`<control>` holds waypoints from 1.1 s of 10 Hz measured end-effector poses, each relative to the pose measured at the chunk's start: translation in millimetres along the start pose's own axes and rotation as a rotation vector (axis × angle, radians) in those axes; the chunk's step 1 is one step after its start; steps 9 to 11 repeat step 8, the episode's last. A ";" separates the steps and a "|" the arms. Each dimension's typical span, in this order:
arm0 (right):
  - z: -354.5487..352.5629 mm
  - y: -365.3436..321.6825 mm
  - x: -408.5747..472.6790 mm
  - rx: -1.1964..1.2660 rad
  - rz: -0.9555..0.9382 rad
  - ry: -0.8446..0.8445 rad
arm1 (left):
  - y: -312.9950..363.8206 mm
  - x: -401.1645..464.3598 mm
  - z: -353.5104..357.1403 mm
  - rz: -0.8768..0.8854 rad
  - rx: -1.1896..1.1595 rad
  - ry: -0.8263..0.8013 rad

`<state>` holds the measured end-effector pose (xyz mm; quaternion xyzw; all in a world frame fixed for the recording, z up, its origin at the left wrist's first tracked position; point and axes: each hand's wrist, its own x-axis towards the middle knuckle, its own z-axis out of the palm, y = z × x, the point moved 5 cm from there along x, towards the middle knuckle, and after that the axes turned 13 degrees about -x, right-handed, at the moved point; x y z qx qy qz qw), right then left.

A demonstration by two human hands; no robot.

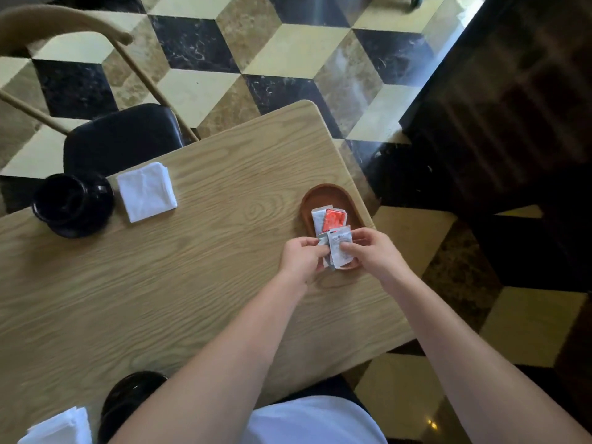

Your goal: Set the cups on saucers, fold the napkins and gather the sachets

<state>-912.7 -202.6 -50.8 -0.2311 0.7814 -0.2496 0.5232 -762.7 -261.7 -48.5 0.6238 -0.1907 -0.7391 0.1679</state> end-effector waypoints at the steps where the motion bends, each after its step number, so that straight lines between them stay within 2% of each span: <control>1: -12.9 12.3 10.0 -0.166 -0.014 0.097 | -2.0 10.0 11.8 0.066 0.176 0.049; 3: -12.4 24.8 12.3 -0.371 -0.048 0.263 | -4.8 20.6 18.1 0.283 0.527 0.182; 5: -8.6 16.5 5.4 -0.524 -0.094 0.371 | -9.0 7.0 9.5 0.408 0.608 0.183; 6: -8.7 11.0 -10.5 -0.620 -0.086 0.424 | -16.7 -10.4 -16.8 0.414 0.626 0.182; 7: 9.9 3.0 -30.1 -0.655 -0.117 0.390 | -25.8 -33.1 -61.3 0.469 0.668 0.180; 8: 57.6 -7.9 -58.2 -0.697 -0.213 0.285 | -31.8 -61.1 -115.1 0.571 0.808 0.229; 11: 57.6 -7.9 -58.2 -0.697 -0.213 0.285 | -31.8 -61.1 -115.1 0.571 0.808 0.229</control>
